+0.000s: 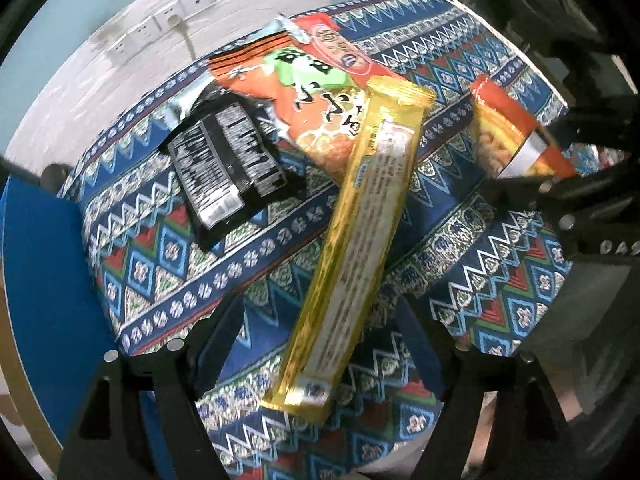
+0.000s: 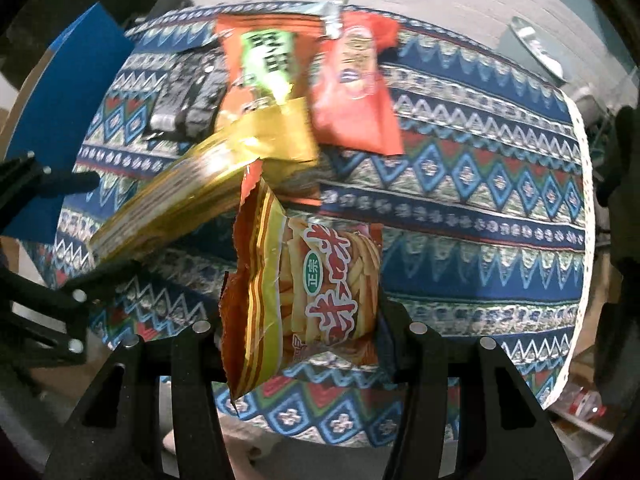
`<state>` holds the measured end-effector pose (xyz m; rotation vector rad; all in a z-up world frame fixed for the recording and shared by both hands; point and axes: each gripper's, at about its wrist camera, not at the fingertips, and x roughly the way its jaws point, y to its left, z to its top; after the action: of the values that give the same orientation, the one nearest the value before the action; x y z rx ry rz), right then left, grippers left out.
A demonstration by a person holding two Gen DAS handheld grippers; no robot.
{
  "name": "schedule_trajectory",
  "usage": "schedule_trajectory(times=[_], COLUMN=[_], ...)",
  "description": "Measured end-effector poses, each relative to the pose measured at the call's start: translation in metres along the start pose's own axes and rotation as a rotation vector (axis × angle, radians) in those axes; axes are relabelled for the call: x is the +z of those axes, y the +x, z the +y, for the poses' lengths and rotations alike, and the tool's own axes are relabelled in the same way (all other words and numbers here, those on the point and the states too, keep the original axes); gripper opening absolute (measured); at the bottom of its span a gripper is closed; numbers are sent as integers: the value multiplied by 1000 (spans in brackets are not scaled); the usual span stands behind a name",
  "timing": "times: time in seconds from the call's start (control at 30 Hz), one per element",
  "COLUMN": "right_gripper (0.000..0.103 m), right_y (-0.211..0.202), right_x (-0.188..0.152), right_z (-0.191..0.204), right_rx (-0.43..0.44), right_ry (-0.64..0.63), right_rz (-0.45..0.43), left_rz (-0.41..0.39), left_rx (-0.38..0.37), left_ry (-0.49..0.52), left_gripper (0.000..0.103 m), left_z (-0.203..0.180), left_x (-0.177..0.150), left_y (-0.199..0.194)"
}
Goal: Organize snacks
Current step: 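Grasp a long gold wafer bar with the left tool while the right tool grasps an orange chip bag, then lift the gold bar and orange chip bag and carry both over the box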
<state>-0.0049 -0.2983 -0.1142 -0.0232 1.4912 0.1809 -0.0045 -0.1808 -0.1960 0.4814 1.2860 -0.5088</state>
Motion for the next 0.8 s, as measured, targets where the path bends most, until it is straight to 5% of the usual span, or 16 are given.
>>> schedule_trajectory(times=[0.37, 0.6, 0.8], right_gripper=[52, 52, 52], right_y=[-33, -31, -29], right_x=[-29, -30, -22], right_z=[-31, -38, -34], right_rx=[37, 51, 51], right_ry=[75, 94, 89], right_rz=[-26, -27, -35], left_rz=[7, 15, -43], left_rx=[-6, -31, 20], left_ry=[-5, 21, 43], left_gripper=[79, 38, 32], left_z=[-4, -9, -13], left_x=[22, 22, 20], left_y=[21, 29, 20])
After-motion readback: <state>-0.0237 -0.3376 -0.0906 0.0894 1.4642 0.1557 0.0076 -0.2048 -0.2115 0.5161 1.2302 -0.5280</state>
